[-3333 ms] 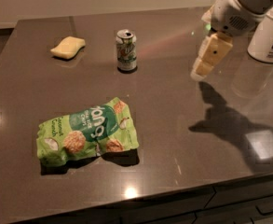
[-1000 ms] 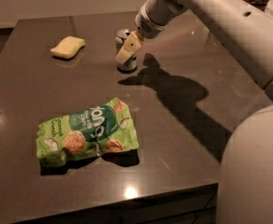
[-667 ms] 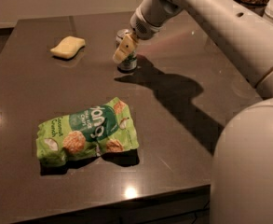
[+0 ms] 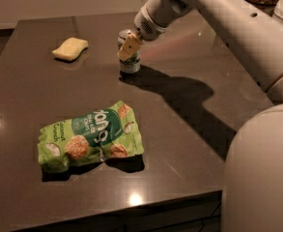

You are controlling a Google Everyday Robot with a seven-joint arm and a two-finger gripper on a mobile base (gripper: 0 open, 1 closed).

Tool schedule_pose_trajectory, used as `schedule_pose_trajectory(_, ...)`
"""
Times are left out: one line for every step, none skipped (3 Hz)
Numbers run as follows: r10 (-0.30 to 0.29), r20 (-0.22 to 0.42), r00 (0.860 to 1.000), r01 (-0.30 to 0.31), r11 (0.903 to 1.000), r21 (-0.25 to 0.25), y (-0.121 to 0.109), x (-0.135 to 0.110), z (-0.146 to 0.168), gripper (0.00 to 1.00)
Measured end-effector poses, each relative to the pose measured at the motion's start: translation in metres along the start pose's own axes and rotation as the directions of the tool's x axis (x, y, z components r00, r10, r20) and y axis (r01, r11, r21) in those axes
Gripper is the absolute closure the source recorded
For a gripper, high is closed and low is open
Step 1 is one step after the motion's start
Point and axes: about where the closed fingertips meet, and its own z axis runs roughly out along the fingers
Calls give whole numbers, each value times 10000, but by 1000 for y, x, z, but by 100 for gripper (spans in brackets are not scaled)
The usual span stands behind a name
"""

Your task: Pick 7up can

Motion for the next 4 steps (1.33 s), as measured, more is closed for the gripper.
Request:
schedule_pose_trajectory(-167,274,9995,172,9997,-177,7,-6,-12,88)
schedule_pose_trajectory(-877,718,9936,894,9958,-215,22,-26,-51,100)
schedule_pose_trajectory(-1705,1021,9801,1750,9839,-368,40,-44,-84,100)
schedule_pose_trajectory(-1723,1008,9799,1769,9835,-386,40,-44,-83,100)
